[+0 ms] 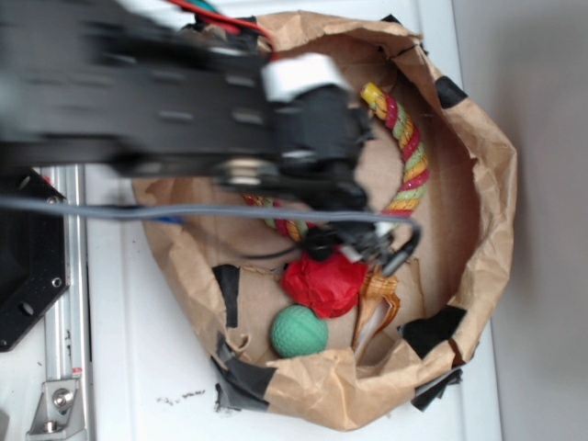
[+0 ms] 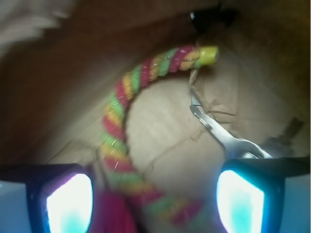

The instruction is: Grab the multicolored rope.

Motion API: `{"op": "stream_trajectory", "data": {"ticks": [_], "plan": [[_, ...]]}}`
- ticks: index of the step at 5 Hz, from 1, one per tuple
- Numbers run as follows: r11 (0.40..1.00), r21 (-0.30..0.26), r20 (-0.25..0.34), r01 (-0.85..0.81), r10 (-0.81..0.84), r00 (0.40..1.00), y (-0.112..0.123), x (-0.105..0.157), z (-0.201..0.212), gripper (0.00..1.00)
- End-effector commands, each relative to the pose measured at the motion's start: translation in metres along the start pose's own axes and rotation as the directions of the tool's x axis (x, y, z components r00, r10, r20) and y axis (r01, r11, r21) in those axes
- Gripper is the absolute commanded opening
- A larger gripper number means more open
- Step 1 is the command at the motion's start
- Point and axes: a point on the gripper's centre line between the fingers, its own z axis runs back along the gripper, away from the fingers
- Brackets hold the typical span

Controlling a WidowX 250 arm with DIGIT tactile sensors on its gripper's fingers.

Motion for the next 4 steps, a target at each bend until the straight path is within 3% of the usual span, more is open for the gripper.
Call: {"op": "stream_trajectory", "data": {"ticks": [1,2,3,4], "plan": [[0.998,0.009,0.012,0.058,-0.058,0.998,-0.033,0.044,-0.026,1.0],[0.996,0.02,-0.038,0.089,-0.088,0.995,-0.043,0.043,-0.036,1.0],[0.995,0.022,-0.096,0.099,-0.096,0.991,-0.04,0.027,-0.051,0.0],[0.995,0.024,-0.118,0.099,-0.095,0.988,-0.034,0.017,-0.052,0.0]]}}
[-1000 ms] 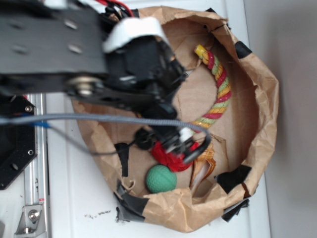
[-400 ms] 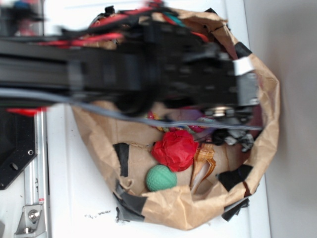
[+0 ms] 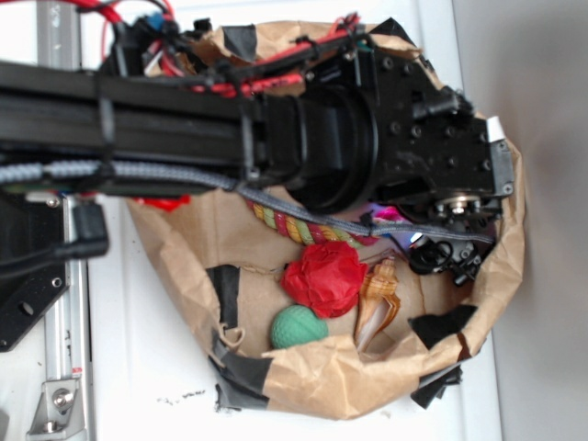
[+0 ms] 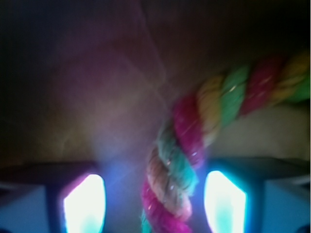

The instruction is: Grab the multicolored rope.

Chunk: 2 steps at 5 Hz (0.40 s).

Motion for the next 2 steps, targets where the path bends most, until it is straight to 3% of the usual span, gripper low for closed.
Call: {"op": "stream_trajectory", "data": {"ticks": [1,2], "plan": [[0.999,-0.012,-0.051,0.041,-0.042,0.998,0.006,-0.022,-0.006,0.0],[0.998,0.006,-0.109,0.062,-0.061,0.992,0.01,-0.035,-0.021,0.0]]}}
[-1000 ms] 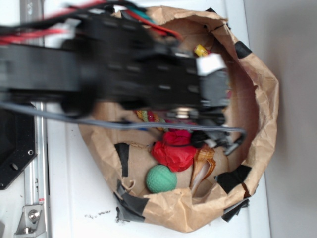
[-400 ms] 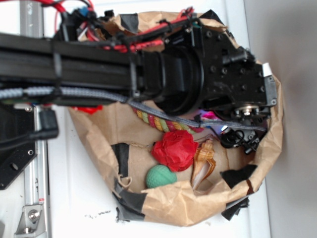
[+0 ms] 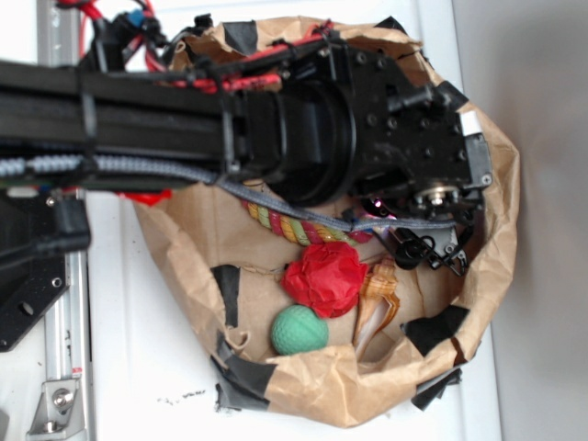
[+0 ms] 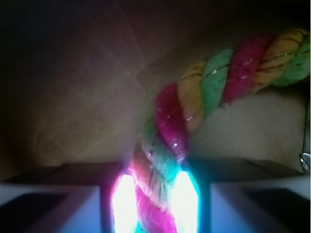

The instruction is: Grab the multicolored rope.

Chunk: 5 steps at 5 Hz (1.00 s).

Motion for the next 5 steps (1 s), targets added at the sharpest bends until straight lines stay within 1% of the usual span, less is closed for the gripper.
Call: {"op": "stream_trajectory", "data": {"ticks": [1,2,3,4,5], "plan": [[0.986,-0.019,-0.071,0.166,-0.167,0.983,0.004,-0.017,0.015,0.0],[0.938,-0.108,-0.057,0.329,-0.337,0.94,0.014,-0.01,0.066,0.0],[0.911,-0.12,-0.165,0.394,-0.41,0.897,0.02,-0.014,0.116,0.0],[0.913,-0.1,-0.116,0.396,-0.406,0.907,0.014,-0.015,0.166,0.0],[0.909,-0.085,-0.065,0.408,-0.414,0.908,0.014,-0.014,0.169,0.0]]}}
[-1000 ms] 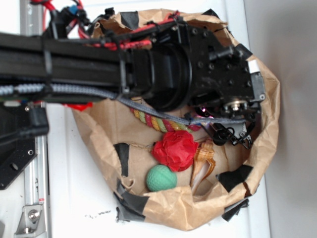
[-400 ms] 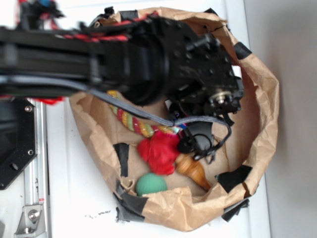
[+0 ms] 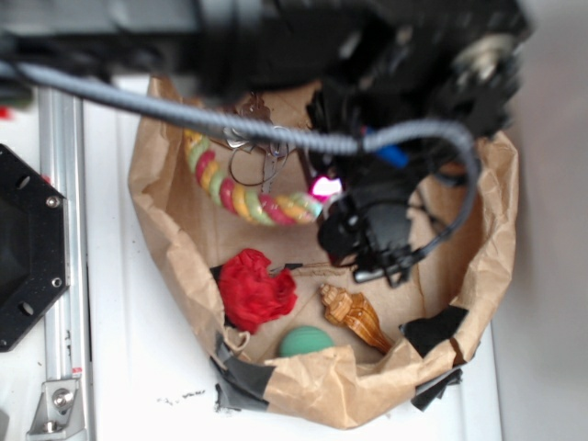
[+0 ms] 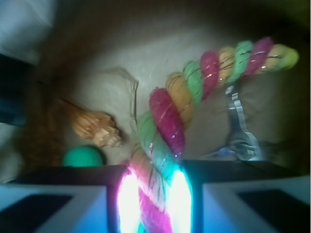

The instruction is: Grab the multicolored rope.

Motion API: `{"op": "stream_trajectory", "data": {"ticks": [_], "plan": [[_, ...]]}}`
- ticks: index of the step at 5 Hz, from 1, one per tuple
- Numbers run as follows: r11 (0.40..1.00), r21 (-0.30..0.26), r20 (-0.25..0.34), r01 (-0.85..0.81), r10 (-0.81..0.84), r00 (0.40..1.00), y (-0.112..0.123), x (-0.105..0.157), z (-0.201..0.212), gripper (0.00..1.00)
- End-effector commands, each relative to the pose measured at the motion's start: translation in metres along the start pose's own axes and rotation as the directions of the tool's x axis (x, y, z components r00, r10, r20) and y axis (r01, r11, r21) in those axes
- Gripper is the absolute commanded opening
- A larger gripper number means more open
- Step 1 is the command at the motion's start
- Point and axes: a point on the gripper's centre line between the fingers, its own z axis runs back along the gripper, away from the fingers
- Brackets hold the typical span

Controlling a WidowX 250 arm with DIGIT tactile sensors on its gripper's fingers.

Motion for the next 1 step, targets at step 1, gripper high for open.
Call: {"op": "stream_trajectory", "data": {"ticks": [1], "plan": [[0.999,0.039,0.16,0.012,-0.018,0.987,0.0015,0.0106,0.0307,0.0]]}}
